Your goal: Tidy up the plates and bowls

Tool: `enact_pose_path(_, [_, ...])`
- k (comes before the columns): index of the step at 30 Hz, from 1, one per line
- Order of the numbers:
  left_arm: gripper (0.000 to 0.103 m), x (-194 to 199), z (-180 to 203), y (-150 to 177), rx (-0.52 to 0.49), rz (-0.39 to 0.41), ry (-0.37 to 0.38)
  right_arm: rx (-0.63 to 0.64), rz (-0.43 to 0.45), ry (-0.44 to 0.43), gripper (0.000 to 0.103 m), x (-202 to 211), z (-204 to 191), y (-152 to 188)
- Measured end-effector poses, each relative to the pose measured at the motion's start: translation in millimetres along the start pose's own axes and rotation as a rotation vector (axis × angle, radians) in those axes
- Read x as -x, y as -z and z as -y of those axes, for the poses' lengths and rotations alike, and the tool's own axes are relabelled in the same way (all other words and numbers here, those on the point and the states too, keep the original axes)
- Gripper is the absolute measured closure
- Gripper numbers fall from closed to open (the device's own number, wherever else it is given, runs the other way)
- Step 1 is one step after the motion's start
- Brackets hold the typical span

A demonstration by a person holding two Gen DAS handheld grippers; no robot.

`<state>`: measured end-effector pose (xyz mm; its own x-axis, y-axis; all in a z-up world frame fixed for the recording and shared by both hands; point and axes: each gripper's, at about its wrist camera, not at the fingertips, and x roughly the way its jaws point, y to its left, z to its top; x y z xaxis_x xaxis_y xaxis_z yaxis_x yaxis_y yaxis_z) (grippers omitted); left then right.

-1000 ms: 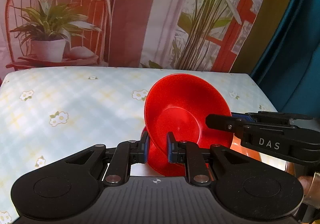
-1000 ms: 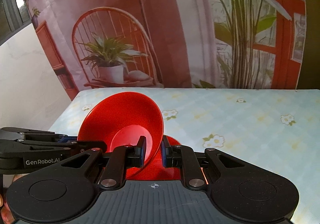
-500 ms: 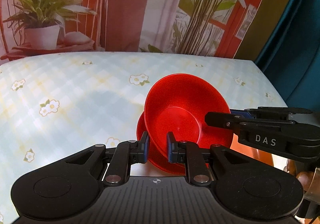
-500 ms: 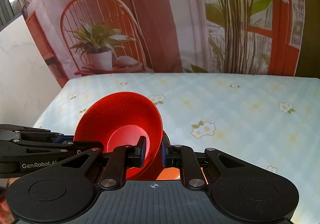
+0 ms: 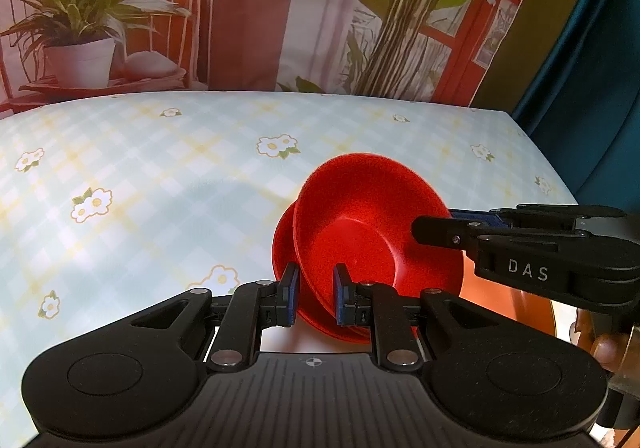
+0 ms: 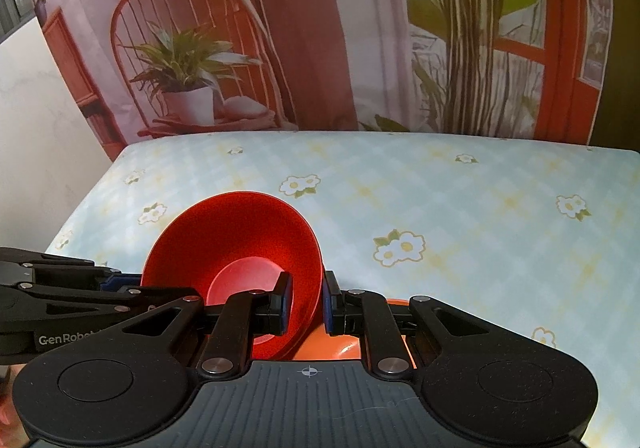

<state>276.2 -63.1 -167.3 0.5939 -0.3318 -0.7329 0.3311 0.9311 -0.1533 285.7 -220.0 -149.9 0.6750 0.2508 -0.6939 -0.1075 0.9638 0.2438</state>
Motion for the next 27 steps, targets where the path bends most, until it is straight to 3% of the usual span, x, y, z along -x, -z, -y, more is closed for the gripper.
enact_pose_path(27, [0.082, 11, -6, -4, 0.019, 0.025, -0.033, 0.026, 0.009, 0.037, 0.082, 5, 5, -4])
